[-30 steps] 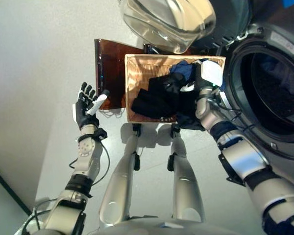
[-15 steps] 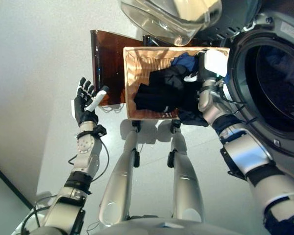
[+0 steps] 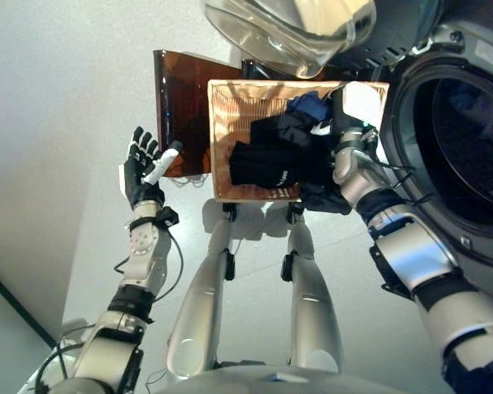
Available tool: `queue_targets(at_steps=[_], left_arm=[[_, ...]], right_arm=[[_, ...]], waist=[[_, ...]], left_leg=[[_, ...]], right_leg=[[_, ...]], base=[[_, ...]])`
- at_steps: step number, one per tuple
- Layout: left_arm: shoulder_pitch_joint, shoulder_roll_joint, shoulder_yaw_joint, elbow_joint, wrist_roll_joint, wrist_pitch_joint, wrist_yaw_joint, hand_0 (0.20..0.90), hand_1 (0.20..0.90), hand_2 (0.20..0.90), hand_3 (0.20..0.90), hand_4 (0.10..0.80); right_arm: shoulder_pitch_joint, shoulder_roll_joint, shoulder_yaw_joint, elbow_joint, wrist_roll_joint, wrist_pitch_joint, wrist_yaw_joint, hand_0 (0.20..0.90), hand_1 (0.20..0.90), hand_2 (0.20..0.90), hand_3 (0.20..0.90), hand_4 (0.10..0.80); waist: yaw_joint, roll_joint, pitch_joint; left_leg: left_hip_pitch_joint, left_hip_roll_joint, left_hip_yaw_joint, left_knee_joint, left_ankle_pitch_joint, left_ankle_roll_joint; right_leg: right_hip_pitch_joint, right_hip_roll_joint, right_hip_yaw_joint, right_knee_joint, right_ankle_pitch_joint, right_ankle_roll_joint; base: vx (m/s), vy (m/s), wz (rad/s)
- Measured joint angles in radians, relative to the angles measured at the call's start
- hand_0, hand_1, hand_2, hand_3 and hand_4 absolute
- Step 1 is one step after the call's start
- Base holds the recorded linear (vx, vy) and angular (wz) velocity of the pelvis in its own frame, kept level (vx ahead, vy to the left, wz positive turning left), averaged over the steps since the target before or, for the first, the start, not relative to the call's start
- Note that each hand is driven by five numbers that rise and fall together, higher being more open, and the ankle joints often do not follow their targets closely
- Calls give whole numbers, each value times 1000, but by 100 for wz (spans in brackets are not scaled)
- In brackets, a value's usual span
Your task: Pick up the clothes and place them into the washing machine
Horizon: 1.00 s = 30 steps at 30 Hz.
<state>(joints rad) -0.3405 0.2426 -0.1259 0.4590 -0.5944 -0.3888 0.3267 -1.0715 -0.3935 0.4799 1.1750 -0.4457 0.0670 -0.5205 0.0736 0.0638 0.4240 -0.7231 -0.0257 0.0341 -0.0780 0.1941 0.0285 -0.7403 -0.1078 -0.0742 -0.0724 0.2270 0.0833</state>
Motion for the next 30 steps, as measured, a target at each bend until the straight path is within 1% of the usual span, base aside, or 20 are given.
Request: queue_targets(at_steps=[7, 10, 12, 16, 17, 20, 24, 26, 28, 30], left_arm=[[1, -1, 2, 3, 0, 1, 1, 900, 900, 900, 900, 800], [0, 0, 8, 3, 1, 1, 4, 900, 900, 900, 900, 800], [1, -2, 8, 4, 3, 1, 8, 900, 900, 900, 900, 800], [10, -12, 8, 21, 3, 3, 22, 900, 900, 900, 900, 800], [19, -16, 10, 23, 2, 3, 28, 900, 900, 900, 900, 800], [36, -23, 21, 23, 2, 3, 28, 900, 900, 900, 900, 800], [47, -33, 37, 37, 1, 3, 27, 900, 900, 900, 900, 800], [53, -36, 37, 50, -1, 3, 24, 900, 900, 900, 900, 800], [67, -35, 42, 52, -3, 3, 21, 900, 900, 900, 900, 800], [74, -35, 46, 56, -8, 3, 14, 900, 900, 900, 900, 800]], right_arm=[[40, -4, -19, -27, 12, -3, 1, 200, 200, 200, 200, 300], [88, -6, -23, -103, 33, -9, -1, 200, 200, 200, 200, 300], [138, -7, -63, -188, 63, -32, -1, 200, 200, 200, 200, 300], [253, -19, -97, -322, 115, -65, 1, 200, 200, 200, 200, 300], [297, -16, -114, -361, 146, -78, 2, 200, 200, 200, 200, 300], [362, -18, -138, -392, 220, -122, 13, 200, 200, 200, 200, 300], [417, -15, -168, -407, 309, -166, 45, 200, 200, 200, 200, 300], [465, -15, -197, -440, 396, -194, 69, 200, 200, 200, 200, 300], [523, -13, -226, -462, 523, -247, 116, 200, 200, 200, 200, 300], [553, -5, -249, -466, 618, -274, 163, 200, 200, 200, 200, 300]], waist=[[4, 0, 0], [-3, 0, 0], [-4, 0, 0], [-19, -2, 0], [-25, -2, 0], [-40, -7, -1], [-63, -8, -2], [-67, -9, -2], [-71, -21, -8], [-79, -29, -12]], left_leg=[[36, 1, 0, 4, 2, -2], [63, -1, 0, 0, 1, -3], [68, -1, 1, 0, 1, -3], [95, -1, 0, 0, 1, -3], [109, -1, 0, 0, 1, -3], [136, -2, 1, 0, -2, -4], [162, -1, 1, 0, -3, -5], [177, 0, 2, 0, -6, -2], [187, 1, 8, 0, -9, 2], [195, 2, 10, 0, -9, 3]], right_leg=[[43, -1, -10, -1, 1, -1], [69, 0, -13, -2, 0, -1], [74, -1, -13, -1, 1, -1], [104, 0, -17, -1, 1, 0], [120, -1, -19, -1, 1, 0], [148, -1, -19, -2, -1, 2], [174, -1, -19, -2, -1, 2], [189, 0, -19, -2, -1, 2], [195, 1, -17, -2, -1, 2], [203, 1, -15, -2, -1, 2]], base=[[13, -4, 0], [34, -9, 0], [19, -8, 0], [43, -18, 0], [0, 0, 0], [43, -10, -1], [26, -11, -1], [17, -5, 0], [40, -2, -3], [23, 6, -5]])
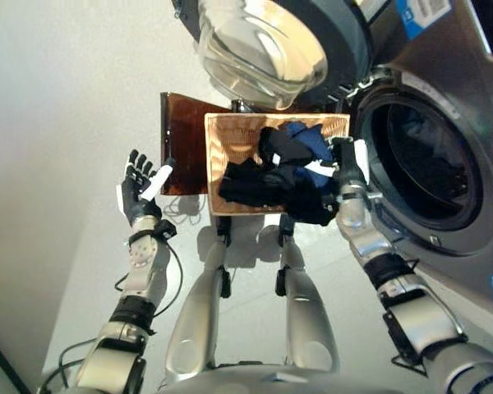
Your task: Pick up the clothes and place them into the washing machine
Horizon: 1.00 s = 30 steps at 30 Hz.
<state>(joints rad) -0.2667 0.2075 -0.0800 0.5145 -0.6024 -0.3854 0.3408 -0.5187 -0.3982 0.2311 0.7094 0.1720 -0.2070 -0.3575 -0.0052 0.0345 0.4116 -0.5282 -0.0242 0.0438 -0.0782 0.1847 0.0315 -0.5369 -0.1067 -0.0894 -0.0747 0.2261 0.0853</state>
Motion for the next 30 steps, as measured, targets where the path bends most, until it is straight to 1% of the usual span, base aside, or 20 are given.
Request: queue_targets(at_steps=[2, 3, 5, 7, 8, 9, 10, 12, 15, 19, 22, 26, 30], left_arm=[[12, 0, 0, 6, -2, 2, -18, 900, 900, 900, 900, 800], [15, 0, 1, 6, -2, 2, -21, 900, 900, 900, 900, 800], [16, 0, -1, 6, -4, 8, -38, 900, 900, 900, 900, 800], [16, -3, 0, 7, -20, 8, -50, 900, 900, 900, 900, 800], [18, -5, 1, 8, -31, 8, -56, 900, 900, 900, 900, 800], [19, -5, 2, 8, -37, 8, -58, 900, 900, 900, 900, 800], [20, -5, 5, 8, -39, 8, -61, 900, 900, 900, 900, 800], [23, -7, 27, 8, -46, 8, -70, 900, 900, 900, 900, 800], [27, -7, 44, 8, -78, 8, -80, 900, 900, 900, 900, 800], [26, -7, 54, 17, -86, 8, -99, 900, 900, 900, 900, 800], [26, -9, 60, 28, -112, 8, -105, 900, 900, 900, 900, 800], [26, -9, 61, 35, -121, 8, -121, 900, 900, 900, 900, 800], [31, -11, 60, 46, -124, 9, -122, 900, 900, 900, 900, 800]], right_arm=[[40, 20, -31, -9, 107, -18, 54, 200, 200, 200, 200, 300], [49, 26, -36, -12, 130, -22, 64, 200, 200, 200, 200, 300], [79, 40, -54, -26, 240, -48, 112, 200, 200, 200, 200, 300], [107, 72, -95, -25, 369, -72, 169, 200, 200, 200, 200, 300], [123, 103, -127, -25, 443, -83, 200, 200, 200, 200, 200, 300], [127, 113, -132, -25, 475, -87, 207, 200, 200, 200, 200, 300], [149, 121, -132, -28, 543, -98, 238, 200, 200, 200, 200, 300], [165, 146, -155, -28, 666, -101, 300, 200, 200, 200, 200, 300], [195, 154, -161, -42, 809, -100, 379, 200, 200, 200, 200, 300], [241, 161, -172, -58, 909, -97, 464, 200, 200, 200, 200, 300], [262, 198, -221, -55, 990, -97, 507, 200, 200, 200, 200, 300], [264, 226, -275, -43, 1075, -99, 526, 200, 200, 200, 200, 300], [256, 245, -300, 1, 1146, -101, 534, 200, 200, 200, 200, 300]], waist=[[-7, -14, -6], [-9, -17, -9], [-13, -20, -10], [-19, -20, -10], [-20, -20, -10], [-17, -20, -11], [-20, -22, -13], [-26, -23, -14], [-33, -26, -16], [-37, -36, -27], [-40, -43, -43], [-41, -43, -44], [-41, -43, -47]], left_leg=[[13, 0, 6, 0, -3, 4], [14, 0, 8, 0, -3, 4], [18, 0, 8, 0, -3, 5], [29, 0, 8, 0, -5, 6], [39, 1, 8, 0, -6, 8], [43, 1, 8, 0, -8, 8], [46, 1, 8, 0, -11, 11], [47, 1, 8, 0, -12, 12], [47, 1, 8, 0, -13, 13], [48, 0, 10, 0, -13, 14], [49, -1, 14, 0, -14, 15], [51, -1, 15, 0, -14, 15], [51, -1, 16, 0, -14, 15]], right_leg=[[10, -1, 5, 0, 0, 0], [10, 0, 8, 0, 0, 0], [14, 0, 8, 0, 0, 0], [25, 1, 8, -2, 0, 0], [36, 1, 8, -3, -1, -1], [41, 1, 8, -6, -1, -1], [42, 1, 10, -5, -5, 3], [42, 1, 12, -5, -4, 3], [42, 1, 12, -5, -3, 2], [42, 1, 15, -6, -3, 0], [42, 0, 18, -6, -4, 1], [43, 0, 19, -5, -3, 1], [43, 0, 19, -5, -3, 1]], base=[[25, 3, -4], [0, 0, 0], [10, 5, -2], [19, 9, -3], [0, 0, 0], [21, 13, -3], [0, 0, 0], [26, 5, -3], [10, 0, 0], [22, 3, -2], [8, 2, -1], [0, 0, 0], [0, 0, 0]])
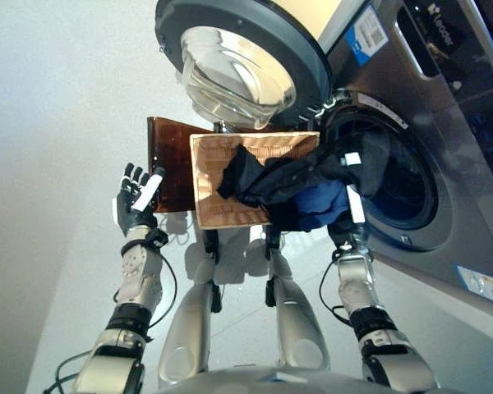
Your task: Pick up the clothes and place them into the washing machine
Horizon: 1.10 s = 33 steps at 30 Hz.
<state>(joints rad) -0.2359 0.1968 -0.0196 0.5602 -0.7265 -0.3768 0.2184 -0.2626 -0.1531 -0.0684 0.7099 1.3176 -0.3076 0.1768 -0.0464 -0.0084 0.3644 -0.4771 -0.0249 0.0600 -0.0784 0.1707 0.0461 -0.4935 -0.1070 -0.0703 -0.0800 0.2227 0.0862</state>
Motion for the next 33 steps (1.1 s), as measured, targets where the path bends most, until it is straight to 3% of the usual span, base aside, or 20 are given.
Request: queue_targets(at_steps=[9, 17, 23, 33], left_arm=[[15, -11, -4, 17, -29, 0, 0, 900, 900, 900, 900, 800], [20, -17, -47, 40, -32, 0, 22, 900, 900, 900, 900, 800], [15, -27, -77, 39, -28, 0, 23, 900, 900, 900, 900, 800], [28, -26, -70, 39, -28, 0, 24, 900, 900, 900, 900, 800]], right_arm=[[-59, 96, -100, 131, 185, -61, -35, 200, 200, 200, 200, 300], [-194, 93, -141, 187, 224, -151, -160, 200, 200, 200, 200, 300], [-263, 81, -175, 202, 224, -156, -183, 200, 200, 200, 200, 300], [-290, 35, -220, 218, 225, -195, -228, 200, 200, 200, 200, 300]], waist=[[4, 1, -18], [14, 19, -29], [36, 48, -46], [36, 49, -47]], left_leg=[[1, -2, 5, 0, 0, 0], [1, -6, 16, 0, 0, 0], [1, -5, 16, 0, 0, 0], [-1, -5, 15, 0, -4, 3]], right_leg=[[0, -2, 3, -1, 0, 0], [-4, -6, 15, -1, 1, 2], [-5, -5, 15, -1, 1, 2], [-5, -5, 14, -1, 1, 2]], base=[[0, 1, -1], [0, 0, 0], [0, 0, 0], [0, 0, 0]])
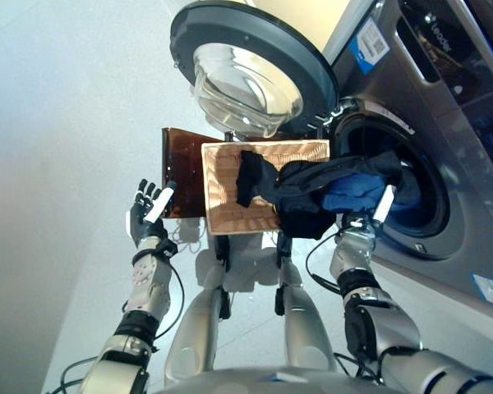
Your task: Pick up the clothes and place them into the washing machine
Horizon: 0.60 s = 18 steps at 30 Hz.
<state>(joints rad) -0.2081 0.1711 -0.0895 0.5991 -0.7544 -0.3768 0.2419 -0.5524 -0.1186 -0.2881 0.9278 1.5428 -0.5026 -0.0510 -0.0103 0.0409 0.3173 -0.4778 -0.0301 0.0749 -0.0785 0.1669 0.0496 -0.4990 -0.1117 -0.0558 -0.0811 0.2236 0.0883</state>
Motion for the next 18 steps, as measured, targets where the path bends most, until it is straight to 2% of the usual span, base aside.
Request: queue_targets(at_steps=[7, 11, 18], left_arm=[[15, 3, 0, 0, 0, 1, -1, 900, 900, 900, 900, 800], [20, 6, -3, -3, 0, 3, -3, 900, 900, 900, 900, 800], [58, 54, -11, -49, 1, 19, -5, 900, 900, 900, 900, 800]], right_arm=[[-98, -67, -98, 59, 10, -33, -88, 200, 200, 200, 200, 300], [-157, -142, -156, 82, 21, -60, -151, 200, 200, 200, 200, 300], [-260, -300, -189, 132, 26, -73, -256, 200, 200, 200, 200, 300]], waist=[[7, 1, 0], [29, 15, -9], [58, 65, -28]], left_leg=[[-5, -1, 1, 0, -2, 0], [-22, -2, 1, 0, -1, 1], [-51, -5, -2, 0, 2, 4]], right_leg=[[-9, -1, 6, 0, 0, 0], [-27, -2, 9, 0, 0, 0], [-56, -5, 10, 0, -2, 3]], base=[[8, -5, 1], [4, -1, 1], [2, -1, 3]])
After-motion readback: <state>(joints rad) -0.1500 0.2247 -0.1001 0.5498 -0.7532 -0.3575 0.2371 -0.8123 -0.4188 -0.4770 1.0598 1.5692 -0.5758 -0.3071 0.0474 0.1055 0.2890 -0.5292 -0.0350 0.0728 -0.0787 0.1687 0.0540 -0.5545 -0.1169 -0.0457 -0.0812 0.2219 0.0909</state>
